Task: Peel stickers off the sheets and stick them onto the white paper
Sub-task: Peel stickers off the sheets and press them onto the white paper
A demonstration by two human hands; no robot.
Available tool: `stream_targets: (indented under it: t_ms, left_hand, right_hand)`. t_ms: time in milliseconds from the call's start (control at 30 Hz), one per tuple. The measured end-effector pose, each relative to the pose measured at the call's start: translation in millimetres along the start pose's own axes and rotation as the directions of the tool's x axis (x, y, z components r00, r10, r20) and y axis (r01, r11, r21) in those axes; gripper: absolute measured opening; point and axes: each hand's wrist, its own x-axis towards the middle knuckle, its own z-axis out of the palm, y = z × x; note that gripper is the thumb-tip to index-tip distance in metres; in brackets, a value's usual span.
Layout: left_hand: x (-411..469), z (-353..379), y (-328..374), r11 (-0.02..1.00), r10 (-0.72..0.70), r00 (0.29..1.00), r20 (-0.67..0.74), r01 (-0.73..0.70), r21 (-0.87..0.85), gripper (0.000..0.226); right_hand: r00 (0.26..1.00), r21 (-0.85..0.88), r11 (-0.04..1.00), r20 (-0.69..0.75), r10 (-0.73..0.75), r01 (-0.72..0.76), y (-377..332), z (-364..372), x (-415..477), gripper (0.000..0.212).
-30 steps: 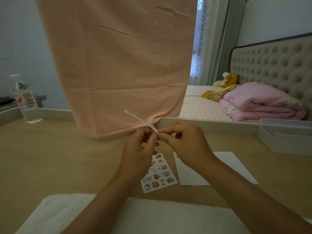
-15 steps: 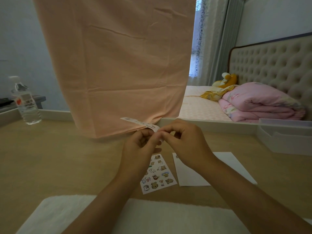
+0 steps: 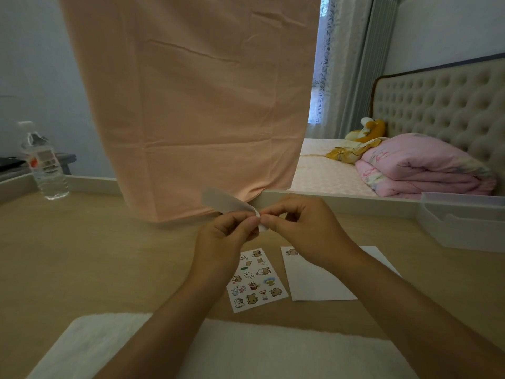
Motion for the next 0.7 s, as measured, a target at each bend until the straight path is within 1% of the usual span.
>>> stream_targets:
  t_ms: [200, 367, 433, 533, 700]
  left_hand:
    - [0.0, -1.0, 1.6, 0.999, -0.046, 0.997, 0.066, 0.047, -0.01, 0.012]
    - [-0.1, -0.9, -1.0, 0.993, 0.012, 0.999, 0.041, -0.017, 0.121, 0.01]
    - [-1.2, 0.1, -1.0, 0.984, 0.046, 0.998, 0.039, -0.053, 0.171, 0.01]
    - [-2.2, 1.6, -0.1, 0.981, 0.069, 0.997, 0.034, -0.074, 0.18, 0.01]
    - [-3.3, 2.3, -0.7, 0.989, 0.044, 0.999, 0.013, -0.046, 0.143, 0.016]
  right_hand:
    - [0.998, -0.032, 0.999, 0.057, 0.027, -0.025, -0.5, -4.6, 0.6, 0.009]
    - [0.999, -0.164, 0.986, 0.022, -0.039, 0.042, 0.6, 0.4, -2.0, 0.02]
    - [0.998, -0.208, 0.976, 0.002, -0.058, 0.057, 0.9, 1.3, -2.3, 0.018]
    - [0.999, -0.178, 0.984, -0.021, -0.033, 0.029, -0.4, 0.9, -2.4, 0.015]
    - [0.997, -0.124, 0.99, -0.041, 0.062, -0.066, -2.6, 3.8, -2.7, 0.011]
